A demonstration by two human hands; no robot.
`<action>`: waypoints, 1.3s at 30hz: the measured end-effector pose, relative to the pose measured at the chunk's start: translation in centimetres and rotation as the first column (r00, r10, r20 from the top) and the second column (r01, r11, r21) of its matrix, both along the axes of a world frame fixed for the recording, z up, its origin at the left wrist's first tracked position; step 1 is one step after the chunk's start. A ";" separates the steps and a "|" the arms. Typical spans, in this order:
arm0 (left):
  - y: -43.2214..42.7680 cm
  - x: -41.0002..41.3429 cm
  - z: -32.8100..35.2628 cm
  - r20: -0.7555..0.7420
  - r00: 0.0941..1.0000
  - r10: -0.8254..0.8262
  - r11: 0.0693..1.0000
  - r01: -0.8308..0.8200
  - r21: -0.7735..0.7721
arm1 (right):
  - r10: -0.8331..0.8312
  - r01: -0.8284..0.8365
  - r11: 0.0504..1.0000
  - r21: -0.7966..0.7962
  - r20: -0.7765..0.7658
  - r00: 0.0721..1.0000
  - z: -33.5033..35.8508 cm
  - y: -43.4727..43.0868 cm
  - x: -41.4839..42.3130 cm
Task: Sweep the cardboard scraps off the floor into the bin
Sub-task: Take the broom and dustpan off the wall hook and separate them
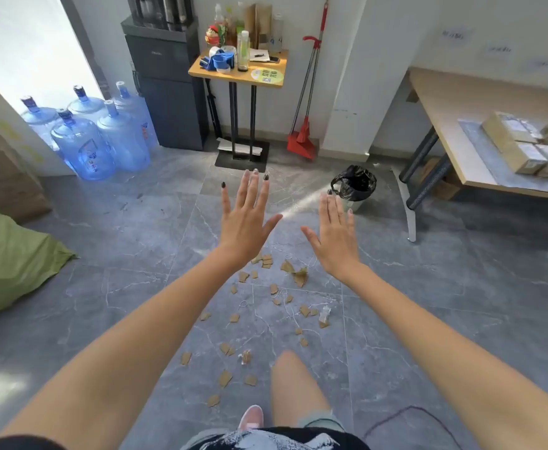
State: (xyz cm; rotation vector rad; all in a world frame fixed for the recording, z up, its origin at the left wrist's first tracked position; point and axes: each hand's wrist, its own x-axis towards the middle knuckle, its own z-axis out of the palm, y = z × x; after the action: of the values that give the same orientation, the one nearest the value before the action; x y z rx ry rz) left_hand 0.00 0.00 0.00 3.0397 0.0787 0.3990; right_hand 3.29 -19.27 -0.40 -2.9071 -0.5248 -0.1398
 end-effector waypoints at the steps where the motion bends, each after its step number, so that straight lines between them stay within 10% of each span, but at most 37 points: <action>1: 0.1 0.2 0.2 -0.004 1.000 0.007 1.000 -0.007 0.008 | 0.000 0.000 1.000 -0.009 0.011 1.000 0.0 0.1 0.3; 39: -0.5 38.8 1.9 0.001 1.000 0.015 0.998 -0.015 0.066 | 0.021 -0.020 0.999 0.029 -0.032 0.999 0.4 -0.2 40.8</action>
State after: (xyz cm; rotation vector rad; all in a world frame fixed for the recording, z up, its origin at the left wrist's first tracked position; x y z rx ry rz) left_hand 38.81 -0.48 1.92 3.1052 0.0898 0.4117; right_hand 44.11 -19.51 -0.01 -2.8699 -0.5432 -0.0971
